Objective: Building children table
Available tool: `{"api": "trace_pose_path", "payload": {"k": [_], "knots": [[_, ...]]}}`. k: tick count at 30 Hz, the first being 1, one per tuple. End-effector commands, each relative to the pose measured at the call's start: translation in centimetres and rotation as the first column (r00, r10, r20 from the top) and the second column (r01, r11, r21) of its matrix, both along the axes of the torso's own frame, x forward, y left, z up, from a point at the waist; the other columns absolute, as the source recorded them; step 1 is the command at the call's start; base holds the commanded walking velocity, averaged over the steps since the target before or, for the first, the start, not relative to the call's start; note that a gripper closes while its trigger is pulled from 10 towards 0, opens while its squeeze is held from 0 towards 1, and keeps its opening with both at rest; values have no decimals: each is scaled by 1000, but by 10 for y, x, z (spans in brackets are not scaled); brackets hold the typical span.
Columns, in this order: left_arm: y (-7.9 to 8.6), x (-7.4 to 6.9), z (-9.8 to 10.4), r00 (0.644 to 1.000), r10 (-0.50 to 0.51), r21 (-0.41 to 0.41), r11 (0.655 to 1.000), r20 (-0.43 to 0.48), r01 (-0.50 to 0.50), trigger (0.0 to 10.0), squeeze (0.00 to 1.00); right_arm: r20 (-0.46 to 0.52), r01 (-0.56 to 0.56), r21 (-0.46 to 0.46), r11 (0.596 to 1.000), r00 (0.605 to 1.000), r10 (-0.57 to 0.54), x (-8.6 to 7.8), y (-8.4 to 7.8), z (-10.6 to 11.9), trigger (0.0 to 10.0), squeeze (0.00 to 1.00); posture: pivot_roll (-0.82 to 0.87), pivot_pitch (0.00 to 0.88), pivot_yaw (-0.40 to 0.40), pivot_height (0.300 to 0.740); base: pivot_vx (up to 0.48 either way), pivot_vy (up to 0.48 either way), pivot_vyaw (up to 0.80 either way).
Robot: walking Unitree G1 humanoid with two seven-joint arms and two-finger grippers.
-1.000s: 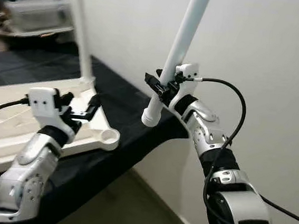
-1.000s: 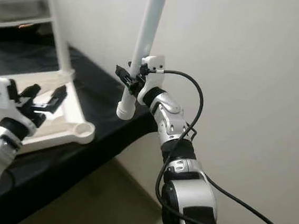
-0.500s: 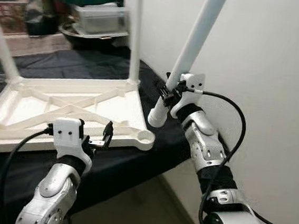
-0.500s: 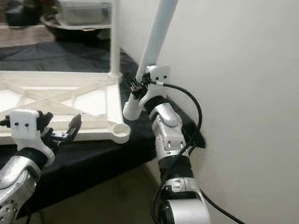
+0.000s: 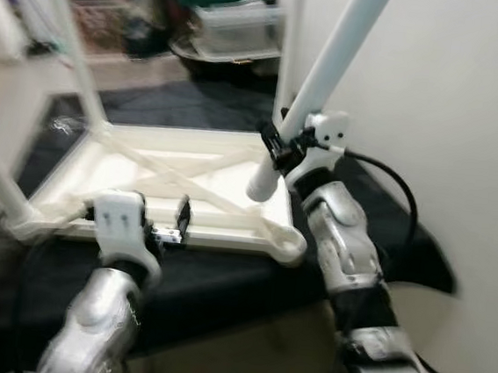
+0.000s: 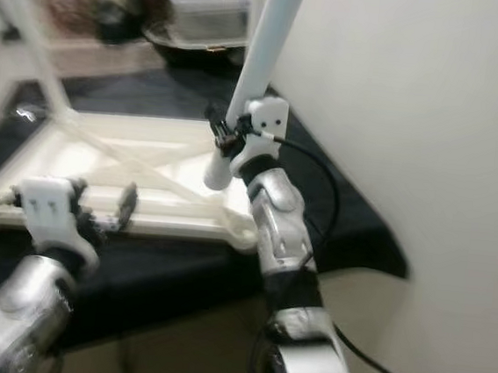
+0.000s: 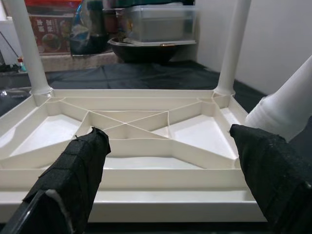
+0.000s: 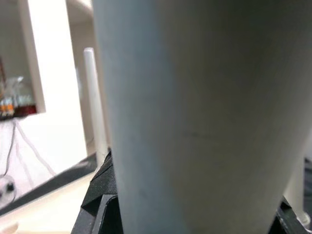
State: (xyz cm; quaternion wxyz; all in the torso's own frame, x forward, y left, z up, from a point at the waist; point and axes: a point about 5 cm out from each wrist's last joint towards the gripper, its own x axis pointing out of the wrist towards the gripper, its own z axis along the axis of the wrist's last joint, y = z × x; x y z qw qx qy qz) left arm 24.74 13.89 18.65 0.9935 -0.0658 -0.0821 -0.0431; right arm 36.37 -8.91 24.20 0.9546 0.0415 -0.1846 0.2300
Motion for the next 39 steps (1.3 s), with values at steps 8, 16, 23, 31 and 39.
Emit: {"api": "trace_pose_path", "payload": {"k": [8,16,23,31,39], "knots": [[9,-1,-2,999,43,16,999,-3,-43,10000,0,1,-11,7,1000,1000,11,-2,7,6,10000,0,-44,0,23,740,0,0,795],[12,1,-1,998,69,33,997,-6,-68,10000,0,-26,1,22,1000,1000,0,-1,7,3,10000,0,-23,0,18,740,0,0,157],[18,2,-1,995,99,29,995,-4,-99,10000,0,-34,8,11,1000,999,-7,0,5,3,10000,0,-22,0,8,740,125,-177,0],[34,4,-1,986,165,-93,981,-31,-167,10000,0,-37,17,-2,1000,999,-17,1,4,2,10000,0,-20,0,-1,740,343,-331,0],[49,4,-2,966,257,-103,960,-33,-259,10000,0,-40,25,-2,1000,999,-25,3,2,2,10000,0,-19,0,-2,740,218,-203,0]]}}
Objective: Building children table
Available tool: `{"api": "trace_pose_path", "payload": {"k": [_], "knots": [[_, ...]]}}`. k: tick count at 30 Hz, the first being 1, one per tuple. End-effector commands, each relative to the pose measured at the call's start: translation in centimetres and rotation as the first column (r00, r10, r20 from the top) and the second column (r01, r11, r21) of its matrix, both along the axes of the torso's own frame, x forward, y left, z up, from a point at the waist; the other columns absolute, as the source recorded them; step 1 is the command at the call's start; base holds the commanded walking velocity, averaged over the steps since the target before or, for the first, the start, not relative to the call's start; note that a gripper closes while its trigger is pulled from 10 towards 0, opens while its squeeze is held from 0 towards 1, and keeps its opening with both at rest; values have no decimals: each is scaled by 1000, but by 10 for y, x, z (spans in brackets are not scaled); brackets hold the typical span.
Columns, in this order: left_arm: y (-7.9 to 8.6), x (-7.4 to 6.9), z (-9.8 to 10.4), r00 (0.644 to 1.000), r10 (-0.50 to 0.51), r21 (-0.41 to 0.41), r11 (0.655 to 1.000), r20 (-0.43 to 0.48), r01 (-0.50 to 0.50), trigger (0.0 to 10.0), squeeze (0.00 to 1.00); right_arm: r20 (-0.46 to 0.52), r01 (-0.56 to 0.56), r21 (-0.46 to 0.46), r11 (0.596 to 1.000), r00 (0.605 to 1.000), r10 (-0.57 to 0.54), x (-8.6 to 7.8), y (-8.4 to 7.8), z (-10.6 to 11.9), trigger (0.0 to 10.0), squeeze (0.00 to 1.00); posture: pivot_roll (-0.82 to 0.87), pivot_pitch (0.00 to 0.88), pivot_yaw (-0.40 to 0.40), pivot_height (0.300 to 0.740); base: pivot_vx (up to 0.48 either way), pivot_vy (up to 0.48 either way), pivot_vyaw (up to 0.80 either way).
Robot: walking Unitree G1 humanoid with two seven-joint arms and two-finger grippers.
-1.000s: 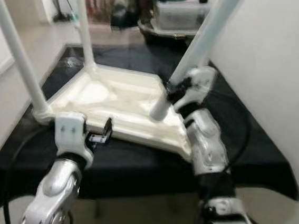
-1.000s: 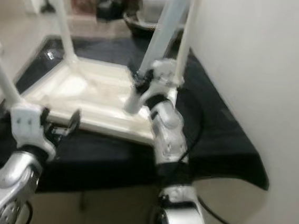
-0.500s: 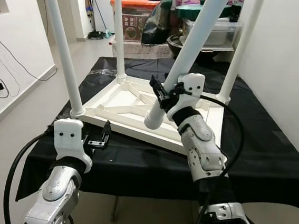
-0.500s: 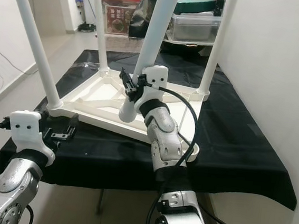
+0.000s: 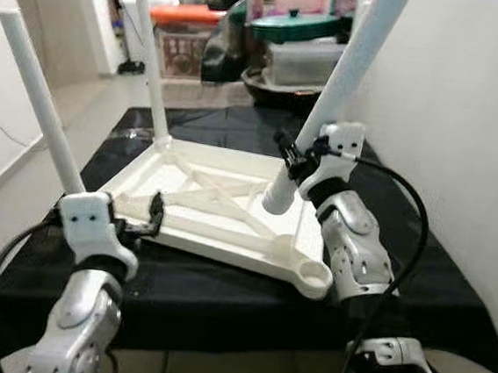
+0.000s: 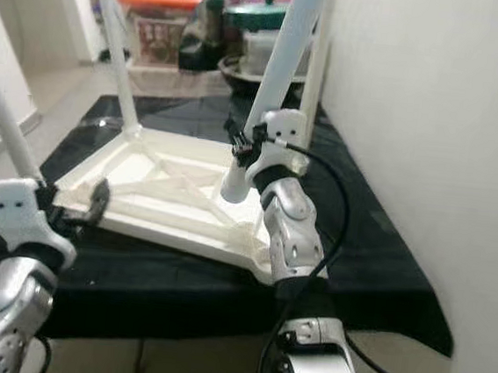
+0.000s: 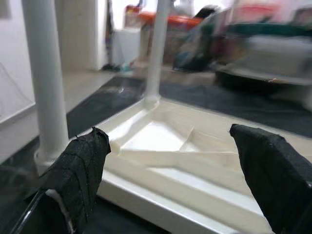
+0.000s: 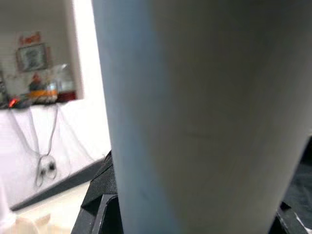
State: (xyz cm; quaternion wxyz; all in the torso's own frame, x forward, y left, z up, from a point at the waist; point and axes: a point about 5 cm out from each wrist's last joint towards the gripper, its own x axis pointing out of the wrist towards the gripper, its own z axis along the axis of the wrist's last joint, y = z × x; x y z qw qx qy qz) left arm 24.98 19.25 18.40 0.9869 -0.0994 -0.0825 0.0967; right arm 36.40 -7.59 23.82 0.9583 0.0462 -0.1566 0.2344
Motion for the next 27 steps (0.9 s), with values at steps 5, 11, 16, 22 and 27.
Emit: {"api": "trace_pose_path", "payload": {"k": [5,11,16,22,27], "knots": [[-2,2,2,1000,10,-33,999,5,-10,10000,0,18,39,1,999,999,-39,4,-13,8,10000,0,-16,0,-7,740,0,0,0],[-7,1,2,1000,-5,-37,999,7,5,10000,0,33,40,-1,999,999,-40,7,-17,12,10000,0,-16,0,-6,740,0,0,0],[-18,1,1,994,-106,-31,994,1,105,10000,0,-7,-45,-39,998,999,45,19,-21,13,10000,0,-19,0,-5,740,0,0,0],[-44,-16,-6,942,-332,35,942,-41,333,10000,0,-123,-142,-133,981,984,126,41,-38,18,10000,0,11,24,-17,740,0,0,0],[-69,-39,-15,878,-472,13,880,-78,475,10000,0,-208,-235,-145,961,957,203,46,-54,21,10000,0,31,70,-21,740,0,0,0]]}}
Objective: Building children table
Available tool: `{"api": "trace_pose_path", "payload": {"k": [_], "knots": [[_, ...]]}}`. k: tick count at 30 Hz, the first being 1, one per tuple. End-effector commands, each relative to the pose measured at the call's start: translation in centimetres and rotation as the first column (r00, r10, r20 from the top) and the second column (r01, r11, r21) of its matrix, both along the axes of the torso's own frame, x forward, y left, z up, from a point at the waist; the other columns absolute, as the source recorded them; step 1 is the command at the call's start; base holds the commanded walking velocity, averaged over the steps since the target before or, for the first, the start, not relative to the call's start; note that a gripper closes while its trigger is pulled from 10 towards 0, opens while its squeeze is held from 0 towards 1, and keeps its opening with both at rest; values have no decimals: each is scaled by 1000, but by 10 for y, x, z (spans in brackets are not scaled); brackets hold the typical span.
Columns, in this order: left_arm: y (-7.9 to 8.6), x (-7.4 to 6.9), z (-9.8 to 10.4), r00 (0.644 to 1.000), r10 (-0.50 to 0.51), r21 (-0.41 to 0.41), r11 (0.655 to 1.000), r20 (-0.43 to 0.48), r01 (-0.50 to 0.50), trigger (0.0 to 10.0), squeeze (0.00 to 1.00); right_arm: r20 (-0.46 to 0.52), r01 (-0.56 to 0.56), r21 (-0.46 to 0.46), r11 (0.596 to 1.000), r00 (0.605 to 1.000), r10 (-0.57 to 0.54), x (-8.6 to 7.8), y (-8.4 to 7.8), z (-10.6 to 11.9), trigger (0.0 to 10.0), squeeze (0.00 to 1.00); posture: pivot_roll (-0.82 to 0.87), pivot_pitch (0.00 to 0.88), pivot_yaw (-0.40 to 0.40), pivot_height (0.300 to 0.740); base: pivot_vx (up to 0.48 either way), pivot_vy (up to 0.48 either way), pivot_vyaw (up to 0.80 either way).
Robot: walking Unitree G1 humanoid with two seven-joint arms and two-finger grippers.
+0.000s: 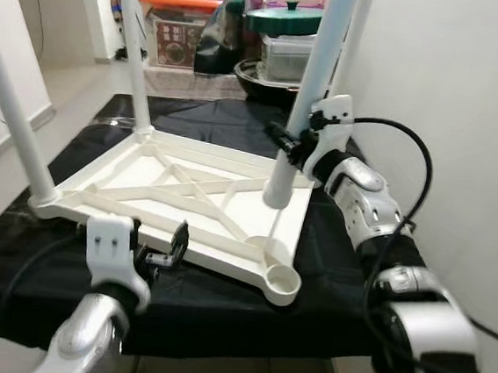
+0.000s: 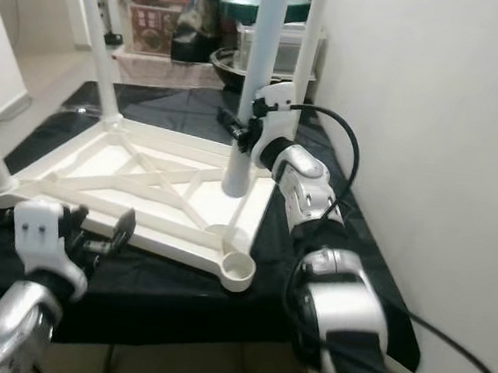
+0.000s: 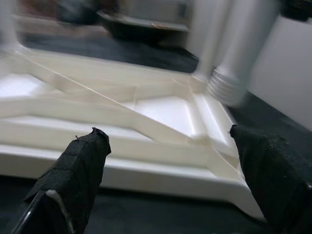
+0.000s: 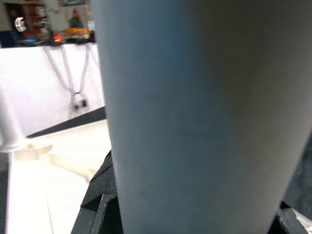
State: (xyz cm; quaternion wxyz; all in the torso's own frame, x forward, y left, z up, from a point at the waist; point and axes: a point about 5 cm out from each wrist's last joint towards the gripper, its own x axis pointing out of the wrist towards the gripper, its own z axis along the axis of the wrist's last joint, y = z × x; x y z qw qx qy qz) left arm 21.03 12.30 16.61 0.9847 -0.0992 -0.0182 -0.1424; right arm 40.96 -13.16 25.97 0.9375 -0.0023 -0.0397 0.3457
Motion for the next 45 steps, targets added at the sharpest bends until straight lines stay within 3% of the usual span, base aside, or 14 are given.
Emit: {"api": "trace_pose_path", "payload": {"k": [1,2,6,8,9,11,12,14,18,21,31,39,41,45], "knots": [[-9,-11,-1,998,-54,10,998,-12,54,10000,0,-34,-109,7,994,993,110,-3,-2,0,10000,0,40,96,-17,740,0,0,0],[-12,-19,-2,997,-80,27,996,-15,81,10000,0,-44,-192,-6,981,980,192,-6,-5,-1,10000,0,57,132,-11,740,0,0,0],[-13,-26,-2,995,-95,47,994,-11,95,10000,0,-50,-257,-18,966,965,256,-8,-8,0,10000,0,57,132,-11,740,0,0,0],[-8,-32,0,997,-82,86,993,-7,82,10000,0,-31,-381,-61,922,924,380,-14,-15,5,10000,0,90,183,20,740,0,0,0],[-8,-32,0,997,-82,86,993,-7,82,10000,0,-31,-381,-61,922,924,380,-14,-15,5,10000,0,90,183,20,740,0,0,0],[-5,-38,2,996,-84,108,991,-7,85,10000,0,-20,-481,-70,874,877,481,-20,-21,10,10000,0,98,193,34,740,0,0,0],[-5,-38,2,996,-84,108,991,-7,85,10000,0,-20,-481,-70,874,877,481,-20,-21,10,10000,0,98,193,34,740,0,0,0],[-6,-42,2,994,-104,122,987,-25,106,10000,0,9,-598,-51,800,800,600,-29,-29,20,10000,0,105,204,52,740,0,0,0],[-6,-42,1,994,-105,129,986,-31,109,10000,0,27,-638,-41,769,768,639,-32,-32,24,10000,0,109,205,59,740,0,0,0],[-6,-44,1,993,-114,132,984,-37,118,10000,0,33,-708,-46,705,704,709,-40,-32,25,10000,0,118,199,67,740,0,0,0],[-7,-46,-1,993,-111,142,983,-42,116,10000,0,-47,-745,-128,655,664,746,-48,-30,4,10000,0,116,168,59,740,0,0,0],[-8,-46,-3,993,-113,144,983,-46,118,10000,0,-63,-753,-169,636,652,756,-49,-28,5,10000,0,108,154,45,740,0,0,0],[-8,-45,-5,993,-107,147,983,-47,113,10000,0,-58,-761,-168,626,642,765,-51,-29,8,10000,0,108,150,43,740,0,0,0],[-7,-43,-6,994,-98,154,983,-45,104,10000,0,-16,-804,-136,579,587,810,-63,-31,20,10000,0,99,135,46,740,0,0,0]]}}
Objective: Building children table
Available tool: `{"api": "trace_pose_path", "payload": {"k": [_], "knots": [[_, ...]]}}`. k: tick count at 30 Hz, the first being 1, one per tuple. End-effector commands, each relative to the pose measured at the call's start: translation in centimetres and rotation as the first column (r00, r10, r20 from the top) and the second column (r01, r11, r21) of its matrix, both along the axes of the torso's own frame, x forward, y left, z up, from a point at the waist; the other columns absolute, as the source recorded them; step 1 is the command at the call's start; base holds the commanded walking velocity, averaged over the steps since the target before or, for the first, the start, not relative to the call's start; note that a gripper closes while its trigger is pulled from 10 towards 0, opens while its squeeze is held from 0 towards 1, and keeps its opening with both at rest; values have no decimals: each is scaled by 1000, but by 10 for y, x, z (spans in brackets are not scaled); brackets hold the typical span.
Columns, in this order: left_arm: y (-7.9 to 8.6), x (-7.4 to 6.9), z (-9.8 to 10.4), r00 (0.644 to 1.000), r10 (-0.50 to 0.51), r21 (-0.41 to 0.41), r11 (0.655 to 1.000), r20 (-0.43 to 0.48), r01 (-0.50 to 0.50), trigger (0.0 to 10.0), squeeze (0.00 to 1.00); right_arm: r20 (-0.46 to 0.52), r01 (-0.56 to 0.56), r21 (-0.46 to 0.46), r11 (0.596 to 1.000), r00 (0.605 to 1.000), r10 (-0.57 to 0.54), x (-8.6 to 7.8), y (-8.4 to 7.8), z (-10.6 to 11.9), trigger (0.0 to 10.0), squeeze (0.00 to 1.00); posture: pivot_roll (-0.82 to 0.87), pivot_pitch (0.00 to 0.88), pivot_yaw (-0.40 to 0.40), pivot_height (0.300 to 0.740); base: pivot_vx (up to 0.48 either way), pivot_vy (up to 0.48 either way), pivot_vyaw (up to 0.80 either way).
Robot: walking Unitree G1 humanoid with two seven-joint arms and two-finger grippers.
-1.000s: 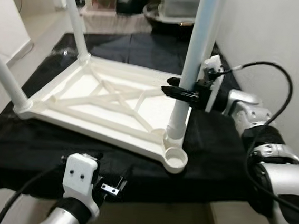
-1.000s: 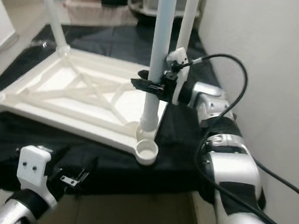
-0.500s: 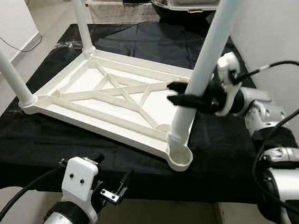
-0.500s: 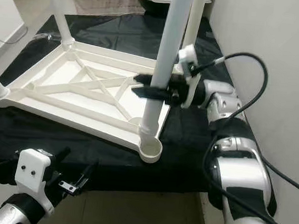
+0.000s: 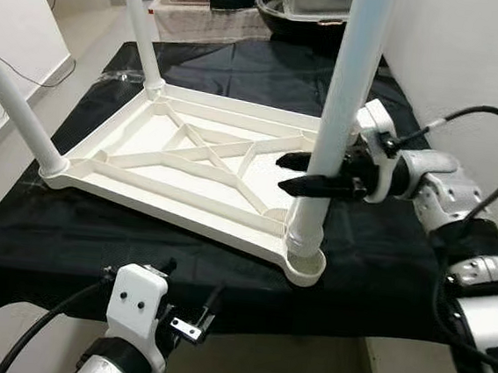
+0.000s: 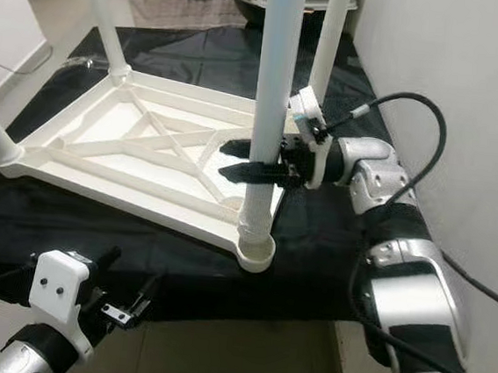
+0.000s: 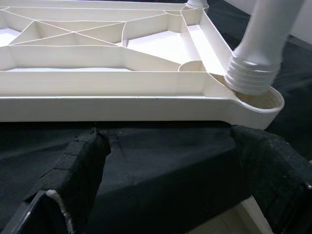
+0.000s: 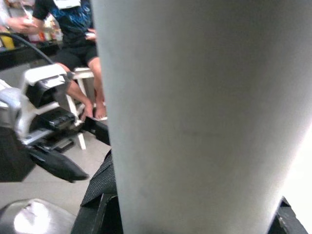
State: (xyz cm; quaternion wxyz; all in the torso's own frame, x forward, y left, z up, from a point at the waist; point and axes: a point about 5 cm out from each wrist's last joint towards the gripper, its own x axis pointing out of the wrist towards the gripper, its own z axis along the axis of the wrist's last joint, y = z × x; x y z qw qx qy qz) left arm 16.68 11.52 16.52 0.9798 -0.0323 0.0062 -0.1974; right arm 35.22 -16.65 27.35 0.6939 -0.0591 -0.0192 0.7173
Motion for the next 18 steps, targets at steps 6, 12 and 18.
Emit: {"api": "trace_pose_path", "payload": {"k": [6,12,18], "knots": [[1,3,-8,1000,11,21,1000,-18,-11,10000,0,10,-98,59,993,995,97,-11,6,8,10000,0,95,119,52,740,0,0,0],[1,5,-9,1000,12,24,1000,-17,-11,10000,0,-2,-119,48,992,993,120,-15,10,0,10000,0,95,110,49,740,0,0,0],[2,5,-6,1000,17,25,1000,-6,-17,10000,0,-21,-155,25,988,988,156,-17,17,-10,10000,0,104,111,42,740,0,0,0]]}}
